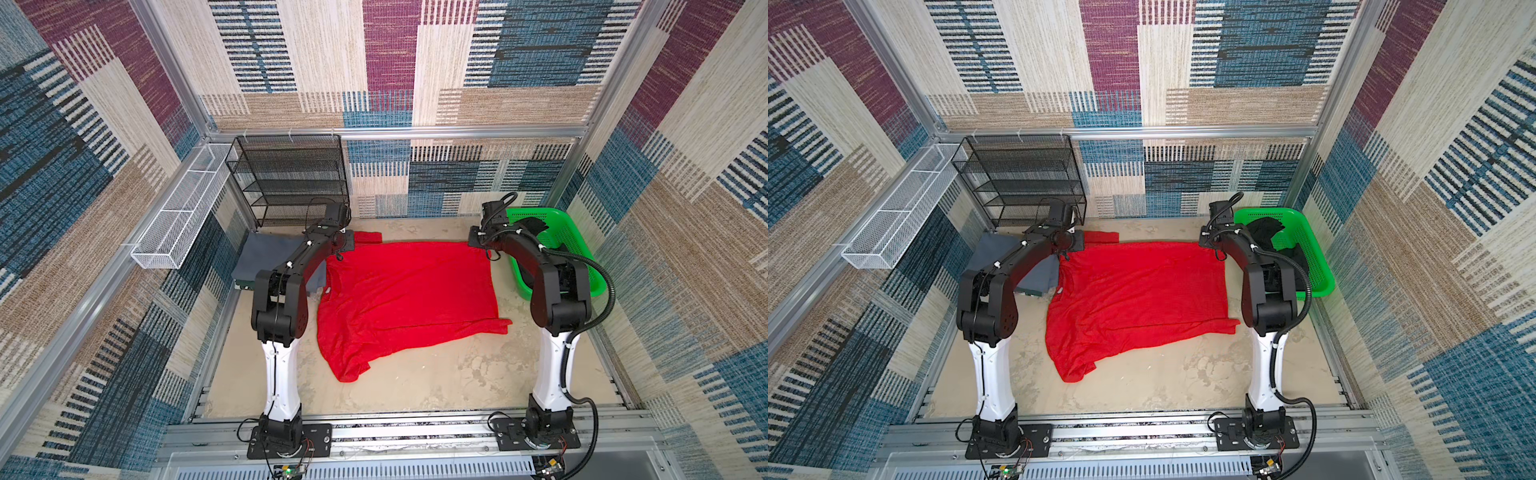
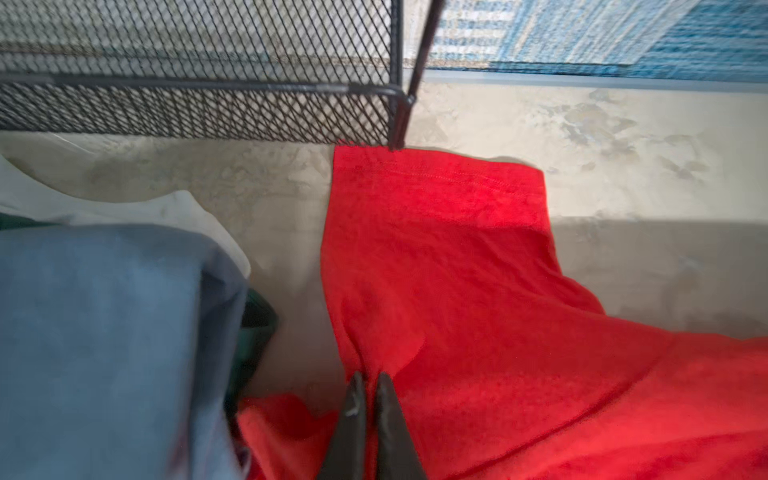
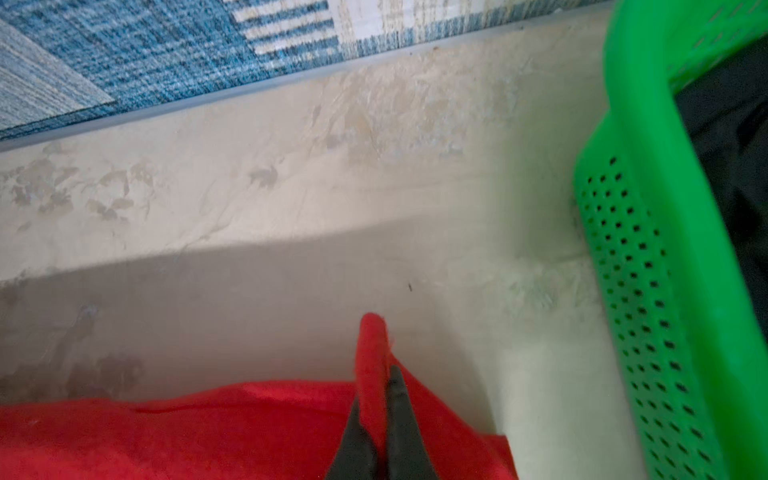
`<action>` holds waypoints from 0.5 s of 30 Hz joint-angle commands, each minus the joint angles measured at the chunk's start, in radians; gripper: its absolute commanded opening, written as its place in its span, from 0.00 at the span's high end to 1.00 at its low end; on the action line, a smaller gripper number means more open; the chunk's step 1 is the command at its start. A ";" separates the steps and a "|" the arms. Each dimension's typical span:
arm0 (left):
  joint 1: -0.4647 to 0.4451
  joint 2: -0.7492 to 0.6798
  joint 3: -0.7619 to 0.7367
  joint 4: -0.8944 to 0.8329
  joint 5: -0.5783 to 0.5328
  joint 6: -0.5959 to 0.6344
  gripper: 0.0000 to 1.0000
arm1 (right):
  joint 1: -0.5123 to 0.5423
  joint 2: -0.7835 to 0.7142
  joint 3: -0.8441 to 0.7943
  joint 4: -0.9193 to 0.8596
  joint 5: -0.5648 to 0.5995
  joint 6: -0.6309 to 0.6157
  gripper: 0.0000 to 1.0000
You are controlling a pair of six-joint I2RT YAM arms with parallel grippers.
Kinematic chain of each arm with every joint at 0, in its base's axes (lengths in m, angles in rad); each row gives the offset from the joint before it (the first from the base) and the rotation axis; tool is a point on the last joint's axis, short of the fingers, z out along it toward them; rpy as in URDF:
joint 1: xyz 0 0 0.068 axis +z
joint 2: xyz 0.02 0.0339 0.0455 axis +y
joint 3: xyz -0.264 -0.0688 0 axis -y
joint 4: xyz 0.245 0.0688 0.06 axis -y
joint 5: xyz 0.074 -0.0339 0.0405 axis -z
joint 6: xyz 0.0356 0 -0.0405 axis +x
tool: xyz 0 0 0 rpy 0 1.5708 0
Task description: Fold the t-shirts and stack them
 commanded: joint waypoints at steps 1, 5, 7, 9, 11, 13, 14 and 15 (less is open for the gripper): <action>0.000 -0.040 -0.055 0.058 0.023 -0.057 1.00 | -0.001 -0.055 -0.083 0.099 0.004 0.027 1.00; 0.000 -0.084 -0.129 0.086 0.030 -0.074 1.00 | -0.001 -0.088 -0.165 0.137 0.012 0.028 1.00; 0.000 -0.108 -0.171 0.097 0.032 -0.082 1.00 | -0.001 -0.091 -0.179 0.136 0.032 0.027 1.00; 0.001 -0.135 -0.226 0.130 0.033 -0.095 1.00 | -0.002 -0.091 -0.184 0.135 0.038 0.027 1.00; 0.000 -0.161 -0.282 0.165 0.031 -0.114 1.00 | -0.004 -0.089 -0.185 0.127 0.049 0.037 1.00; 0.001 -0.181 -0.318 0.169 0.038 -0.124 1.00 | -0.005 -0.090 -0.186 0.126 0.051 0.039 1.00; 0.000 -0.190 -0.332 0.167 0.042 -0.127 1.00 | -0.007 -0.092 -0.189 0.126 0.055 0.040 1.00; -0.001 -0.202 -0.348 0.168 0.044 -0.136 1.00 | -0.007 -0.093 -0.192 0.128 0.060 0.043 1.00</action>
